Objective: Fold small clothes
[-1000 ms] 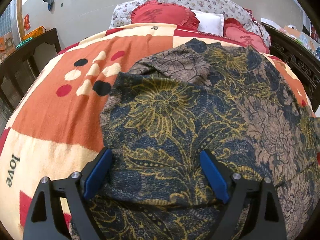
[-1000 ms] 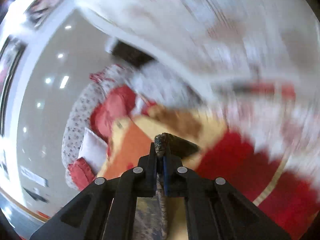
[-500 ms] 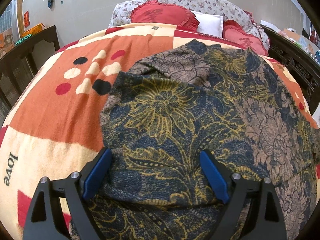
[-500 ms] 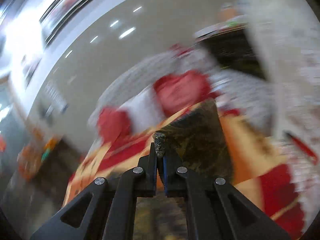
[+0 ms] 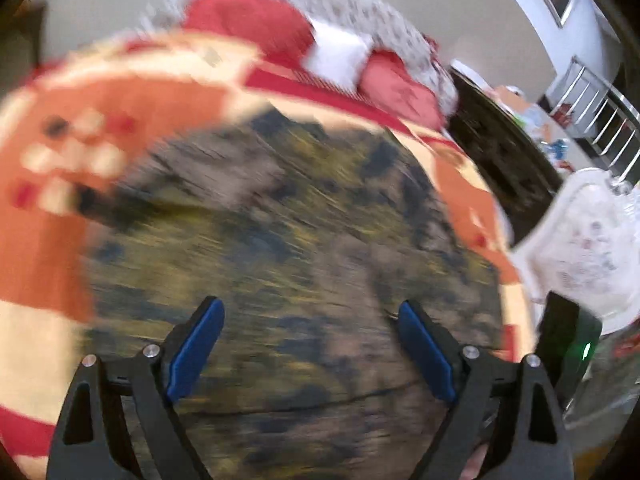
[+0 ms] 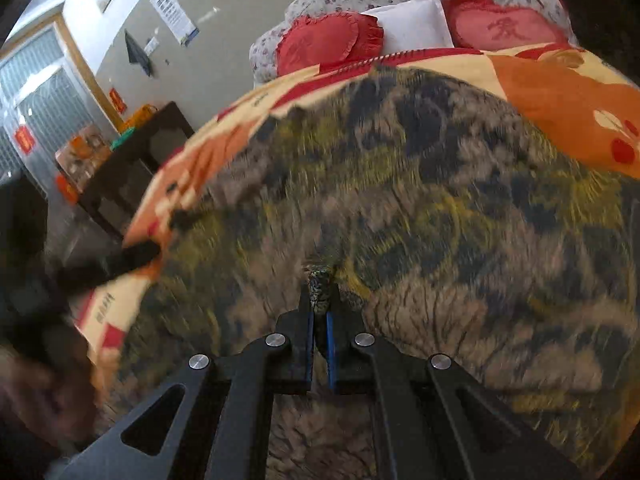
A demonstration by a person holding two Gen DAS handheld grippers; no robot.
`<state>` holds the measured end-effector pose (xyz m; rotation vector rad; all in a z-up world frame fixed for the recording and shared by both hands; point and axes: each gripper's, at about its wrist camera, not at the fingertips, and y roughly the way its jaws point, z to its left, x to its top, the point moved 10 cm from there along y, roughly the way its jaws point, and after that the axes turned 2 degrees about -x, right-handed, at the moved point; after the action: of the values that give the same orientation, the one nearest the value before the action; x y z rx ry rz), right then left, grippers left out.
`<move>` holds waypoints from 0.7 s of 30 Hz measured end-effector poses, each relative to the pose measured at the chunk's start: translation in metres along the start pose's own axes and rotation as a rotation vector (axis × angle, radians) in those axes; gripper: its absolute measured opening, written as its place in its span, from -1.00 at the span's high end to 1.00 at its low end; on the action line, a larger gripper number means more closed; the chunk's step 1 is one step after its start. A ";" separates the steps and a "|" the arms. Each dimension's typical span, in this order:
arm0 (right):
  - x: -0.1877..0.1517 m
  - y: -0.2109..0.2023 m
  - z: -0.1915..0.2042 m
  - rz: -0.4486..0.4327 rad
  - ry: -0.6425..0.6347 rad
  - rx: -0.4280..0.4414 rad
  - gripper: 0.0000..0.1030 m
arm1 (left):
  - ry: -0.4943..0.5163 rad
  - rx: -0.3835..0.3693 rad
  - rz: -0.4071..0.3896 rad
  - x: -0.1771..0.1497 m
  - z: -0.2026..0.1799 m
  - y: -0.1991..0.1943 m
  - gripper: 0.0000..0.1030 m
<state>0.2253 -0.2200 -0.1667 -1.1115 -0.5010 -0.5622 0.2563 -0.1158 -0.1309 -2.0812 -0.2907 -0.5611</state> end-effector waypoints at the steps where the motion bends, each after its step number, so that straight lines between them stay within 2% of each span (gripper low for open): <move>1: 0.002 -0.003 -0.003 -0.018 -0.002 -0.004 0.85 | -0.012 -0.027 0.043 -0.002 -0.008 0.013 -0.68; 3: 0.005 -0.010 -0.003 -0.042 -0.024 -0.032 0.77 | -0.005 -0.070 0.148 -0.010 -0.029 0.046 -0.61; 4: 0.002 -0.012 -0.003 -0.039 -0.044 -0.050 0.72 | 0.005 -0.074 0.173 -0.012 -0.037 0.058 -0.51; 6: -0.003 -0.017 -0.004 -0.014 -0.076 -0.082 0.71 | 0.041 -0.064 0.182 -0.014 -0.050 0.071 -0.53; 8: -0.007 -0.024 -0.006 -0.014 -0.101 -0.115 0.71 | 0.055 -0.093 0.185 -0.015 -0.062 0.080 -0.59; 10: -0.012 -0.036 -0.007 -0.035 -0.114 -0.138 0.67 | 0.024 -0.146 0.188 -0.010 -0.068 0.086 -0.65; 15: -0.020 -0.061 -0.019 -0.106 -0.083 -0.171 0.65 | -0.102 -0.280 0.215 0.009 -0.073 0.092 -0.65; 18: -0.024 -0.068 -0.033 -0.120 -0.029 -0.183 0.65 | -0.150 -0.379 0.259 0.012 -0.080 0.093 -0.45; 19: -0.026 -0.069 -0.040 -0.123 0.003 -0.190 0.65 | -0.153 -0.386 0.283 0.010 -0.083 0.094 -0.37; 21: -0.029 -0.066 -0.050 -0.112 0.049 -0.190 0.65 | -0.116 -0.353 0.300 0.007 -0.083 0.095 -0.32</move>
<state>0.1656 -0.2834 -0.1575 -1.2521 -0.4760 -0.7453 0.2784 -0.2367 -0.1584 -2.4458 0.0637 -0.3263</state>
